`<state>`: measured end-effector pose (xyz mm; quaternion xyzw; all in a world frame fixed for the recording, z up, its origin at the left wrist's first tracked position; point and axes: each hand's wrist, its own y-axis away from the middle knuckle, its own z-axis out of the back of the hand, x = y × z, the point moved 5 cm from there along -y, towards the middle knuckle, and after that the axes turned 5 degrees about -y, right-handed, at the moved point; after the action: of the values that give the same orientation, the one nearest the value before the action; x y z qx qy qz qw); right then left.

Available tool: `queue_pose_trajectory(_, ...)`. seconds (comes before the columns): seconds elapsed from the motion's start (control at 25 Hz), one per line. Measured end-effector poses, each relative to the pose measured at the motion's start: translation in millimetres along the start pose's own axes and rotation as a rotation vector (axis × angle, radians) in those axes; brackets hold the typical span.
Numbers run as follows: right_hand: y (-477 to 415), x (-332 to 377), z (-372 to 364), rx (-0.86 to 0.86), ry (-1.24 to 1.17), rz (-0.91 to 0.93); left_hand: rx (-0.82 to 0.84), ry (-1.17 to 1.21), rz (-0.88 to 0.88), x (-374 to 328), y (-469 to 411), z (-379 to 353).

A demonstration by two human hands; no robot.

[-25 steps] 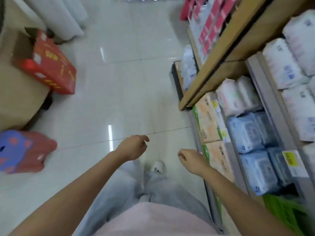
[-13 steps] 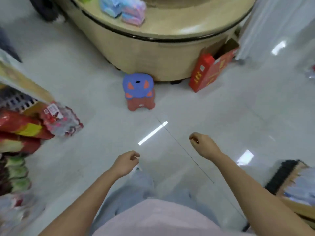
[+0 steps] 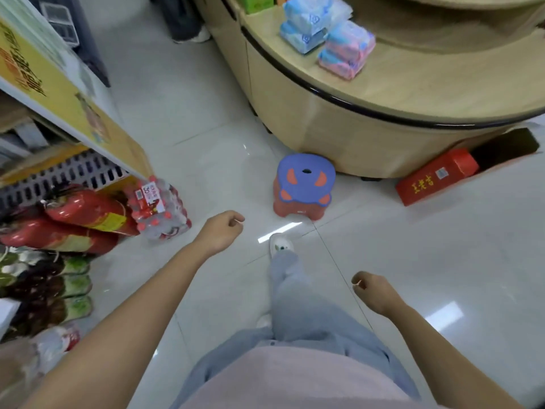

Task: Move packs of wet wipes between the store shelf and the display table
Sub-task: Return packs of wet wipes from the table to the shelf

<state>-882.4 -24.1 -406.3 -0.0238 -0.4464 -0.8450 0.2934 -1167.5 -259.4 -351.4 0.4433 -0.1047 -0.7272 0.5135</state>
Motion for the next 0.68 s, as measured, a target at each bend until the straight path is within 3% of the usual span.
queue_pose_trajectory(0.16,-76.1,54.6,45.7,0.038,0.042,-0.011,0.037,0.043,0.078,-13.0,-66.2,36.9)
queue_pose_trajectory(0.32,-154.8,160.2,105.3,0.095,0.125,0.095,0.093,0.052,0.203,-19.1,-120.2,77.7)
queue_pose_trajectory(0.52,-237.5,318.5,201.0,-0.059,-0.006,0.3,0.049,0.226,0.288,-24.4,-185.7,131.9)
queue_pose_trajectory(0.68,-288.1,391.9,252.0,-0.146,-0.189,0.3,0.078,0.273,0.317,-25.4,-257.8,184.7)
